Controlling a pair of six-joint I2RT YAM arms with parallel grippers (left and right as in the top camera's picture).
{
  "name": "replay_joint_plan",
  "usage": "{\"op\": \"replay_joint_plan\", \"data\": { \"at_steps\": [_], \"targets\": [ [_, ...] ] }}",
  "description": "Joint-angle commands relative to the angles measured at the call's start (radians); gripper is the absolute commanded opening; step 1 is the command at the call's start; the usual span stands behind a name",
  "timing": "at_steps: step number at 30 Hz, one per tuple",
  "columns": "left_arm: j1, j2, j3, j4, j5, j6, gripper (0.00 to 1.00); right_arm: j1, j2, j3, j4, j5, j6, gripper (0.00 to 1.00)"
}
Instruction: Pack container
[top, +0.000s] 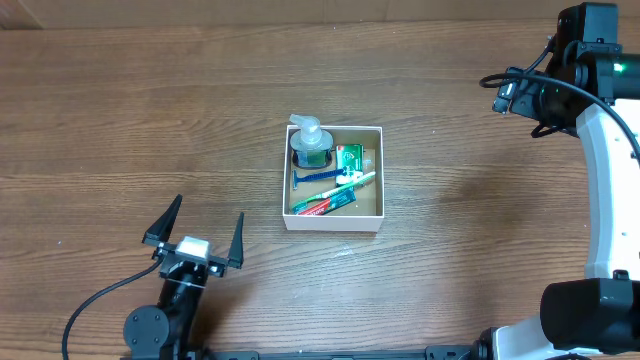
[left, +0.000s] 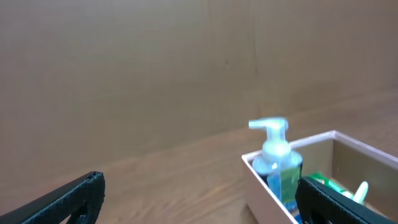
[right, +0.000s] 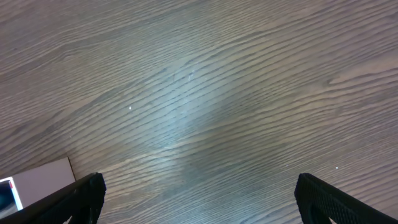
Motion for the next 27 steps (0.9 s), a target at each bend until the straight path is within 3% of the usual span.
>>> {"op": "replay_joint_plan", "data": {
  "at_steps": [1, 7, 27],
  "targets": [
    [0.008, -0.014, -0.045, 0.003, -0.007, 0.019, 1.00, -0.005, -0.019, 0.023, 0.006, 0.006, -0.001, 1.00],
    [0.021, -0.014, -0.049, -0.138, -0.022, 0.027, 1.00, -0.005, -0.019, 0.023, 0.005, 0.006, -0.001, 1.00],
    [0.021, -0.014, -0.049, -0.134, -0.034, 0.027, 1.00, -0.005, -0.019, 0.023, 0.005, 0.006, -0.001, 1.00]
  ]
}}
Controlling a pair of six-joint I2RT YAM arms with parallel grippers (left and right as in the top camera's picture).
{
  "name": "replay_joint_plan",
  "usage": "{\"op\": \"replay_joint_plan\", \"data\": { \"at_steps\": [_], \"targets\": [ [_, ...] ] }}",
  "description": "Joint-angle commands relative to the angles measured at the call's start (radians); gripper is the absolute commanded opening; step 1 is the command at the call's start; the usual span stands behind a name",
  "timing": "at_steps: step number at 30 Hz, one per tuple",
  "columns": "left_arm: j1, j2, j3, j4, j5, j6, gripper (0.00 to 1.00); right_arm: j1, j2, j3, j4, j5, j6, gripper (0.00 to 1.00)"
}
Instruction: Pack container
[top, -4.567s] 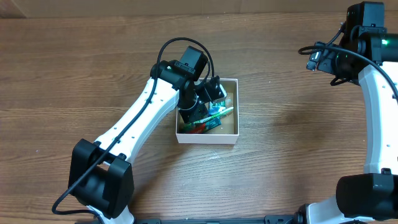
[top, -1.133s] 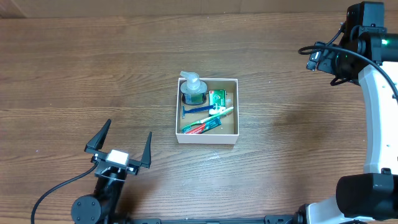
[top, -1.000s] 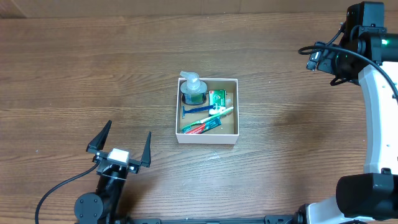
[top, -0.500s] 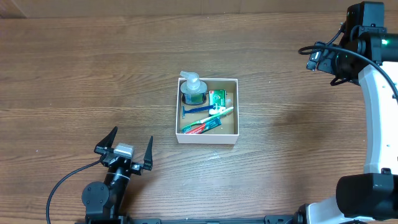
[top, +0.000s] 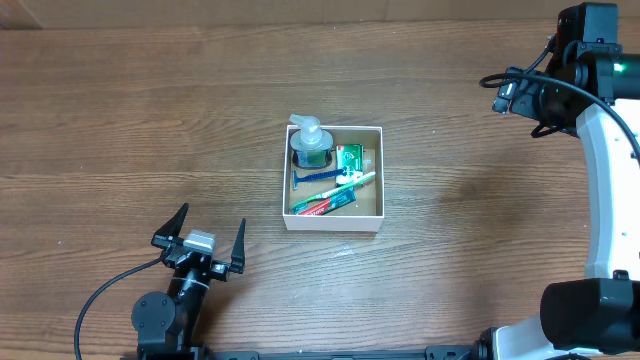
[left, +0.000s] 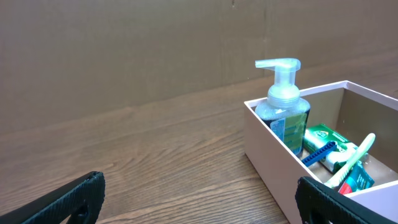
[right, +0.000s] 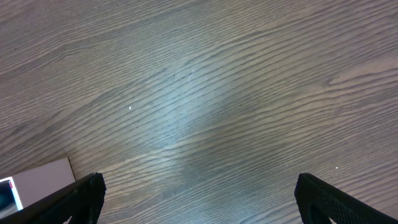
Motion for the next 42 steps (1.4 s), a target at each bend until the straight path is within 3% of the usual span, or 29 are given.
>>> {"op": "replay_joint_plan", "data": {
  "at_steps": [1, 19, 32, 42],
  "targets": [
    [0.006, -0.011, -0.003, 0.002, -0.014, 0.011, 1.00, -0.005, -0.019, 0.023, 0.005, 0.006, 0.000, 1.00],
    [0.006, -0.010, -0.003, 0.002, -0.014, 0.011, 1.00, -0.005, -0.071, 0.018, 0.005, 0.006, 0.000, 1.00],
    [0.006, -0.010, -0.003, 0.002, -0.014, 0.011, 1.00, 0.004, -0.546, -0.139, 0.005, 0.006, 0.000, 1.00],
    [0.006, -0.010, -0.003, 0.002, -0.014, 0.011, 1.00, 0.091, -0.967, -0.517, 0.006, 0.022, -0.001, 1.00]
  ]
}}
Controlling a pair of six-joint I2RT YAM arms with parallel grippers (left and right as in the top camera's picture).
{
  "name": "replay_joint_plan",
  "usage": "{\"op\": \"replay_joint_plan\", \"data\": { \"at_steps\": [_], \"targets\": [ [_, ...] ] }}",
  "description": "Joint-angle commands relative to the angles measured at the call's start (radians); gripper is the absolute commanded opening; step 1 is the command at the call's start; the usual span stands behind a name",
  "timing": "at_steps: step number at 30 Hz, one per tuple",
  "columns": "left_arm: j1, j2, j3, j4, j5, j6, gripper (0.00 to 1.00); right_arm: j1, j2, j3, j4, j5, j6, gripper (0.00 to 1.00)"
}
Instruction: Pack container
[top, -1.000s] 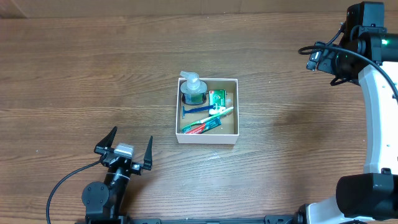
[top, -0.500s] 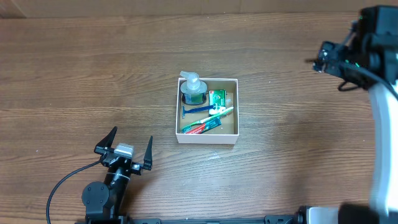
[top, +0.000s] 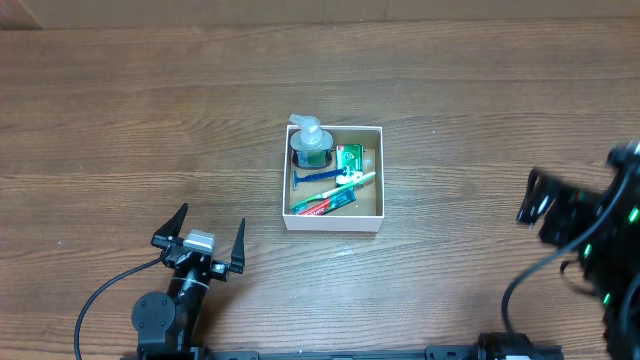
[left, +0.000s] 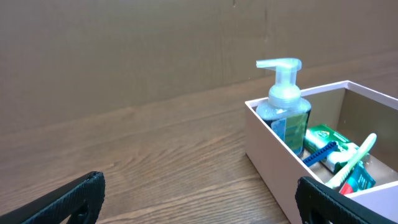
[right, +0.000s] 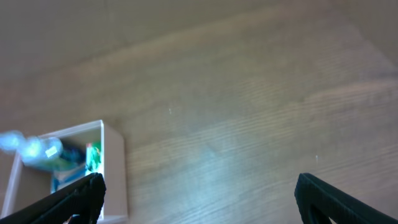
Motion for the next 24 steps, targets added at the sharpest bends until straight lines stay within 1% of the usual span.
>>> {"op": "replay_joint_plan", "data": {
  "at_steps": [1, 2, 4, 11, 14, 15, 17, 21, 24],
  "targets": [
    [0.006, -0.010, -0.003, 0.002, -0.011, 0.011, 1.00, 0.007, -0.137, -0.173, 0.012, 0.022, -0.001, 1.00],
    [0.006, -0.010, -0.003, 0.002, -0.011, 0.011, 1.00, 0.007, -0.166, -0.208, 0.032, 0.019, 0.000, 1.00],
    [0.006, -0.010, -0.003, 0.002, -0.011, 0.011, 1.00, 0.007, -0.242, -0.304, 0.127, -0.029, 0.000, 1.00],
    [0.006, -0.010, -0.003, 0.002, -0.011, 0.011, 1.00, 0.007, -0.461, -0.648, 0.736, -0.266, -0.001, 1.00],
    [0.006, -0.010, -0.003, 0.002, -0.011, 0.011, 1.00, 0.007, -0.529, -0.800, 0.990, -0.294, -0.001, 1.00],
    [0.006, -0.010, -0.003, 0.002, -0.011, 0.011, 1.00, 0.007, -0.543, -0.834, 1.041, -0.294, -0.001, 1.00],
    [0.006, -0.010, -0.003, 0.002, -0.011, 0.011, 1.00, 0.007, -0.585, -0.931, 1.195, -0.294, -0.001, 1.00],
    [0.006, -0.010, -0.003, 0.002, -0.011, 0.011, 1.00, 0.007, -0.653, -1.070, 1.398, -0.294, -0.001, 1.00],
    [0.006, -0.010, -0.003, 0.002, -0.011, 0.011, 1.00, 0.007, -0.693, -1.143, 1.457, -0.290, -0.001, 1.00]
  ]
}}
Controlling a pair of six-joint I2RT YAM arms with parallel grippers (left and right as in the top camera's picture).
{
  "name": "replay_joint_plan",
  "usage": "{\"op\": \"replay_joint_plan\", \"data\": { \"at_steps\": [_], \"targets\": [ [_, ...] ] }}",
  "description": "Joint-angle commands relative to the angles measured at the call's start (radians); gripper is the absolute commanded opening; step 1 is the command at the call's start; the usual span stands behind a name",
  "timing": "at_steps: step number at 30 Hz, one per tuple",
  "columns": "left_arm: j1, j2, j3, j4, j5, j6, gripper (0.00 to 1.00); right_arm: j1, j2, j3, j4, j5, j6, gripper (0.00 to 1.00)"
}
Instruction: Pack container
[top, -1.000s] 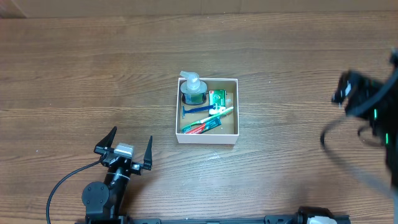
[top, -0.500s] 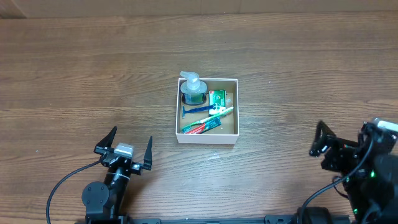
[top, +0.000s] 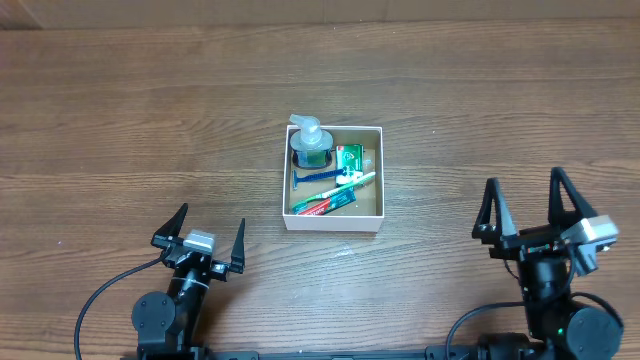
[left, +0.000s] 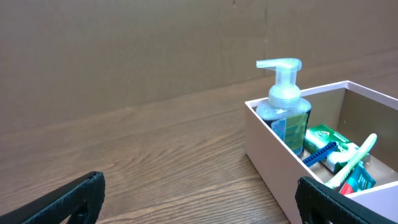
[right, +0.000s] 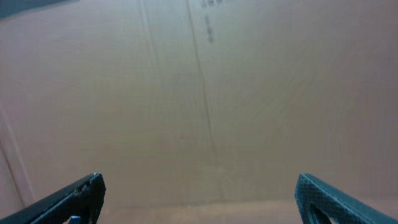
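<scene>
A white open box (top: 369, 221) sits mid-table, holding a clear pump bottle (top: 311, 140), a green packet (top: 348, 156), a blue comb (top: 312, 176), a toothbrush and a red tube (top: 325, 204). In the left wrist view the box wall (left: 267, 162) and the pump bottle (left: 284, 106) lie ahead to the right. My left gripper (top: 207, 235) rests open near the front left, nothing between its fingers. My right gripper (top: 528, 205) stands open at the front right, also with nothing in it. The right wrist view shows only a blurred brown wall.
Brown wooden table (top: 150, 120) all round the box. A cardboard-coloured wall (left: 124, 50) rises behind the table. The left arm's cable (top: 95, 300) curls near the front edge.
My right arm has come from the table's right edge to the front right, with its fingers pointing away from the front edge. The left arm and the box are unchanged.
At first my left gripper stood open front left, my right arm high at the far right. Then the left gripper sat lower and nearer the front edge. The right arm then appeared lower at the right edge, and now rests at the front right.
</scene>
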Motion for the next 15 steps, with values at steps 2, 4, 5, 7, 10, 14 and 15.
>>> {"op": "replay_joint_plan", "data": {
  "at_steps": [2, 4, 5, 7, 10, 14, 15],
  "targets": [
    [0.006, -0.010, -0.003, 0.002, -0.011, 0.011, 1.00, 0.005, -0.063, -0.100, 0.051, -0.009, 0.000, 1.00],
    [0.006, -0.010, -0.003, 0.002, -0.011, 0.011, 1.00, 0.005, -0.084, -0.130, 0.050, -0.011, 0.000, 1.00],
    [0.006, -0.010, -0.003, 0.001, -0.011, 0.011, 1.00, 0.006, -0.094, -0.141, 0.050, -0.012, 0.000, 1.00],
    [0.006, -0.010, -0.003, 0.001, -0.011, 0.011, 1.00, 0.006, -0.118, -0.169, 0.050, -0.013, 0.000, 1.00],
    [0.006, -0.010, -0.003, 0.001, -0.011, 0.011, 1.00, 0.006, -0.158, -0.228, 0.050, -0.013, 0.000, 1.00],
    [0.006, -0.010, -0.003, 0.001, -0.011, 0.011, 1.00, 0.014, -0.171, -0.270, 0.050, -0.001, 0.000, 1.00],
    [0.006, -0.010, -0.003, 0.002, -0.011, 0.011, 1.00, 0.016, -0.171, -0.277, 0.050, 0.009, 0.000, 1.00]
  ]
}}
